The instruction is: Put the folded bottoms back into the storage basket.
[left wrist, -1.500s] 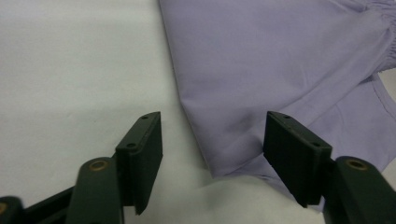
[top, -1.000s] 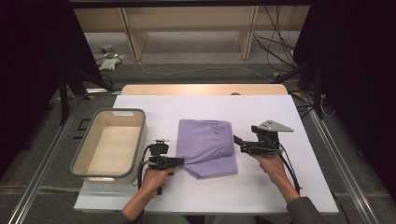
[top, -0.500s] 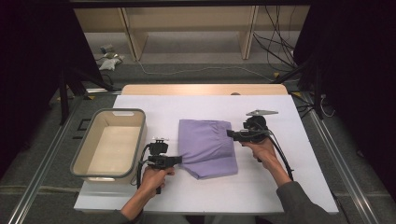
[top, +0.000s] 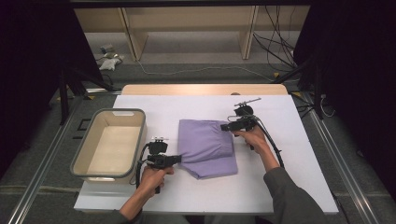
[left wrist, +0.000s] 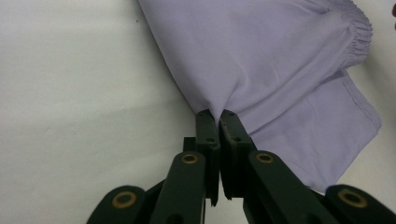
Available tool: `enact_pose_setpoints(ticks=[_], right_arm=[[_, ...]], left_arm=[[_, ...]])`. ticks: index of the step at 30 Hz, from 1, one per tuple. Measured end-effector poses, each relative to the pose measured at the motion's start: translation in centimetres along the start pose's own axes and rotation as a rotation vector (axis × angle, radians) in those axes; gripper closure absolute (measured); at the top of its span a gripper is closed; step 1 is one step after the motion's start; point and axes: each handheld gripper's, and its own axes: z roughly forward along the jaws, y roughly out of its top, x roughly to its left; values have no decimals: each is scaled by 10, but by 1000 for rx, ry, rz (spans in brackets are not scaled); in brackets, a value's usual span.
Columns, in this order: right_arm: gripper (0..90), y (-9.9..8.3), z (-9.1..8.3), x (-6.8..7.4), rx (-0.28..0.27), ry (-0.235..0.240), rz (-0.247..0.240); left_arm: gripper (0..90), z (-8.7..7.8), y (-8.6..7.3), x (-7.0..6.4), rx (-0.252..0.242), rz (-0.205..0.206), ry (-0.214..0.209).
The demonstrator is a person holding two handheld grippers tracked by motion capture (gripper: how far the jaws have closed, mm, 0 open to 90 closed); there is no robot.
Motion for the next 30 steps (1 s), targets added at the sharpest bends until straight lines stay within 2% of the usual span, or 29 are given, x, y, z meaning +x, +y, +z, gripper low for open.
enact_pose_setpoints(ticks=[2, 4, 9, 11, 16, 17, 18, 20, 21, 22, 23, 24, 25, 26, 27, 28, 30], right_arm=[[132, 2, 5, -1, 13, 2, 12], [128, 3, 11, 0, 53, -25, -12], [122, 7, 20, 3, 87, -32, -18], [112, 7, 26, 4, 118, -33, -27], [127, 8, 27, 6, 125, -50, -37], [184, 8, 27, 9, 129, -61, -52], [184, 8, 27, 9, 129, -61, -52], [287, 9, 25, 10, 128, -51, -46], [407, 10, 24, 8, 125, -10, -13], [407, 10, 24, 8, 125, -10, -13], [441, 10, 23, 7, 130, 4, 6], [472, 10, 23, 7, 136, 9, 5], [547, 11, 24, 9, 144, 20, 8], [583, 12, 24, 10, 149, 20, 9], [583, 12, 24, 10, 149, 20, 9], [641, 12, 25, 11, 152, 29, 12], [667, 12, 25, 11, 153, 34, 19]], left_arm=[[870, 0, 0, 0, -1, -1, -2], [870, 0, 0, 1, -1, -1, -2], [869, 0, 0, 1, -2, -1, -5], [866, 0, 0, 1, -3, 0, -7], [866, 0, 0, 1, -3, -6, -10], [864, 0, 0, 1, -5, -5, -11], [864, 0, 0, 1, -8, -5, -12], [864, -1, 0, 1, -9, -3, -10], [864, -1, 1, 0, -10, -1, -11], [864, -1, 1, 0, -10, -1, -11], [864, -1, 1, 0, -13, -1, -12], [864, -1, 1, 0, -14, 0, -12], [864, -1, 1, 0, -15, 0, -13], [864, -1, 1, 0, -15, 0, -13], [864, -1, 1, 0, -16, -2, -14], [864, -1, 1, 0, -18, 0, -14], [864, -1, 1, 0, -19, 0, -13]])
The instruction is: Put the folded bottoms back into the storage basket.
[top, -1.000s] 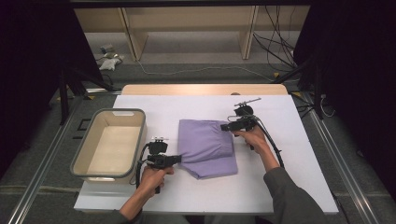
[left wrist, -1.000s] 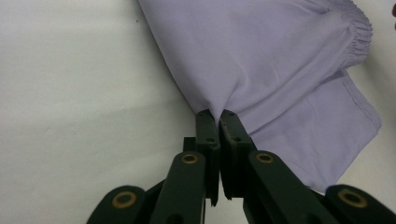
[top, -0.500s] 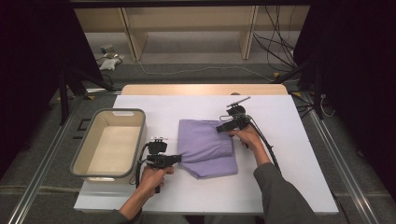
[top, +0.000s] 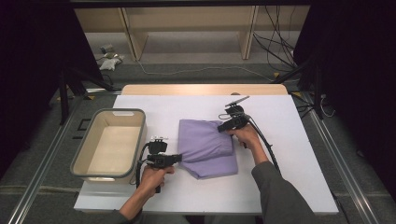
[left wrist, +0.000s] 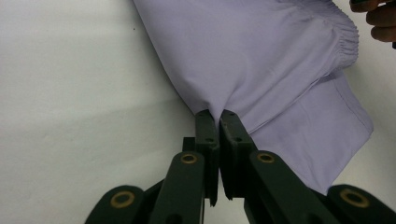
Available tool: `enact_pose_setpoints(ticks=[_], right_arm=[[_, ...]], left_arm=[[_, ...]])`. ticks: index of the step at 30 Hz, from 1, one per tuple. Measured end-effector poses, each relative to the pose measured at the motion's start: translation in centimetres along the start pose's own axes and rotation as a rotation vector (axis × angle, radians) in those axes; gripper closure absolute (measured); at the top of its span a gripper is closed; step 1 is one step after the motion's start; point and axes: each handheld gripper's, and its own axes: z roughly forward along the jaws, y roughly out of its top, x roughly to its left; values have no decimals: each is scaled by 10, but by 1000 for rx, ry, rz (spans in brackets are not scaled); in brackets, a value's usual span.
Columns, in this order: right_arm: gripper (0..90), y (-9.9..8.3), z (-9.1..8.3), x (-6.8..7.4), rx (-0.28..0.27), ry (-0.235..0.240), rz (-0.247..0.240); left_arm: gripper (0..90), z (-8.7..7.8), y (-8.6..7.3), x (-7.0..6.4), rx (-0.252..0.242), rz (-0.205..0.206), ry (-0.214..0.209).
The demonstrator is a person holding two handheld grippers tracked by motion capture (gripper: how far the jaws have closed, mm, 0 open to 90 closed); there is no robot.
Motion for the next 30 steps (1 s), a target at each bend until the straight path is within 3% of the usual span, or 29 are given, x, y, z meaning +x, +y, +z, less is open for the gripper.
enact_pose_setpoints(ticks=[4, 12, 18, 24, 30], right_arm=[[764, -1, -1, -3, -9, 42, 48], [787, -3, -6, -1, -39, 49, 62], [791, 1, -18, 8, -101, 68, 64], [792, 2, -27, 14, -141, 79, 75], [793, 4, -34, 19, -174, 92, 77]], left_arm=[[867, -1, 0, 0, -4, 5, -1], [875, -11, 6, -3, -37, 7, -23], [876, -20, 11, -3, -55, 11, -44], [876, -32, 15, -6, -59, 47, -52], [875, -41, 18, -7, -63, 53, -70]])
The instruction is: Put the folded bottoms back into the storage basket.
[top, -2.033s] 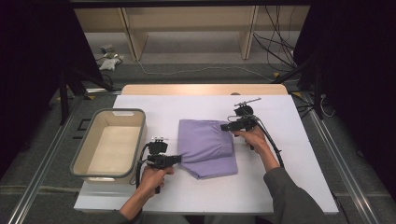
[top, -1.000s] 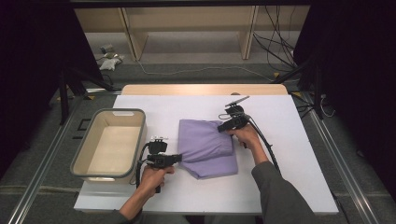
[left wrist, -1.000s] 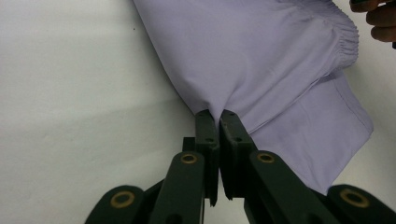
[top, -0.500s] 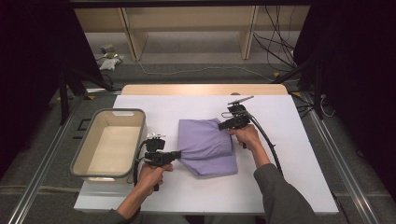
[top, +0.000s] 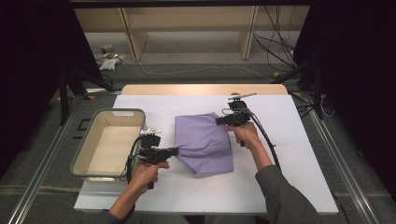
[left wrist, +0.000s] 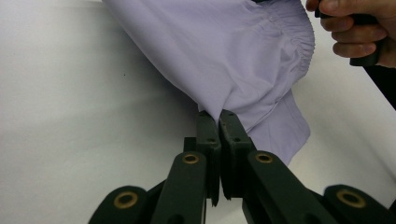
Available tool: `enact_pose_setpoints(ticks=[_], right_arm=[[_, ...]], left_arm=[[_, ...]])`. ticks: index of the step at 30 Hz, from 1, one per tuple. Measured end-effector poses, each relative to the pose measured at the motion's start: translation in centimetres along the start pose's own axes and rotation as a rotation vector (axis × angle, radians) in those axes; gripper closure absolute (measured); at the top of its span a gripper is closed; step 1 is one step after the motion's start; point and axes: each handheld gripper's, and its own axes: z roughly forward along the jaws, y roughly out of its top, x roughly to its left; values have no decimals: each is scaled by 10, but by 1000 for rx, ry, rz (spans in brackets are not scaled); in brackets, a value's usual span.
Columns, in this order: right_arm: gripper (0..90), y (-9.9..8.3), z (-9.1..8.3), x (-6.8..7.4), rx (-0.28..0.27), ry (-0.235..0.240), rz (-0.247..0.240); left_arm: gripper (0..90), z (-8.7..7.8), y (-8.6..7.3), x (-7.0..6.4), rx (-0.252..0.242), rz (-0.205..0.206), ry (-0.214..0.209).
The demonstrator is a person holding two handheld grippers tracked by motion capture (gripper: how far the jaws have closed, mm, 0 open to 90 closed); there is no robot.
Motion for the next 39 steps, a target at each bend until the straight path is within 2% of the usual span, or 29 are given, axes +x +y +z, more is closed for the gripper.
enact_pose_setpoints(ticks=[3, 12, 15, 20, 25, 32, 39], right_arm=[[794, 2, -3, 4, -12, 8, -1], [794, 8, -8, 22, -38, 33, -10], [794, 10, -9, 27, -53, 43, -8], [793, 13, -11, 32, -56, 46, -8], [794, 17, -15, 42, -84, 52, -17], [794, 24, -17, 52, -102, 64, -25], [793, 31, -17, 68, -115, 76, -37]], left_arm=[[875, -7, 3, 0, -9, 12, 1], [875, -27, 7, 7, -24, -4, -33], [875, -34, 9, 8, -27, 12, -30], [875, -41, 11, 8, -30, 15, -43], [875, -49, 13, 9, -31, 20, -55], [874, -62, 16, 10, -41, 35, -58], [874, -77, 18, 18, -62, 24, -59]])
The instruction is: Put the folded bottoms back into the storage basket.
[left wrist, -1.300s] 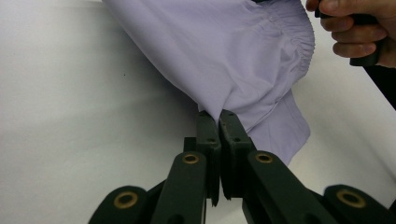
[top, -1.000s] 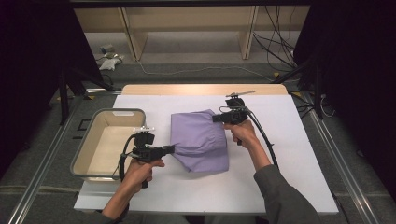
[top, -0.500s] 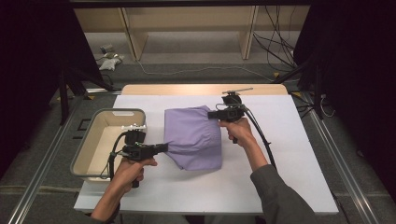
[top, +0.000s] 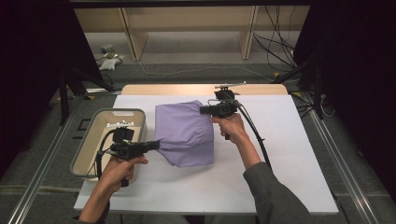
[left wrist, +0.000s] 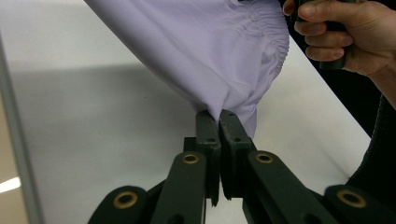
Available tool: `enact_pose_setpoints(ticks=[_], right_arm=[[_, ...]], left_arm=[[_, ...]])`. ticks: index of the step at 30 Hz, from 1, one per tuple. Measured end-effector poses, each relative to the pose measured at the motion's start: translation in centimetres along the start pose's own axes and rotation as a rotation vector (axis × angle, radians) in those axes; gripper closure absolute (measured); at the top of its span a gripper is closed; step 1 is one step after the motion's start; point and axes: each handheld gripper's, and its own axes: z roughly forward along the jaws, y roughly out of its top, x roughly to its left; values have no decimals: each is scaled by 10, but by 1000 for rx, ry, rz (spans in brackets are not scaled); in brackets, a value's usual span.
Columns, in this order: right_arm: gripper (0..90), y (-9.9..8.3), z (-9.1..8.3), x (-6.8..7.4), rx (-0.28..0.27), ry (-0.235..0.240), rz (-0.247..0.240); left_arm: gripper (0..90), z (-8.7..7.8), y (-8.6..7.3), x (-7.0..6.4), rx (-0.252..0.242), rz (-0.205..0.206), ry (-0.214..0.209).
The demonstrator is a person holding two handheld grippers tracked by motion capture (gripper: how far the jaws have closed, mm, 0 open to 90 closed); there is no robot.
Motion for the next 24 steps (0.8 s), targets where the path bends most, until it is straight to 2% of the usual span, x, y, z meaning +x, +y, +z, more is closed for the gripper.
enact_pose_setpoints(ticks=[16, 24], right_arm=[[793, 13, 8, 27, -15, 25, -19], [793, 19, 14, 42, -18, 42, -32]], left_arm=[[874, -29, 3, 8, -27, 15, 20], [874, -47, 1, 16, -52, -6, 25]])
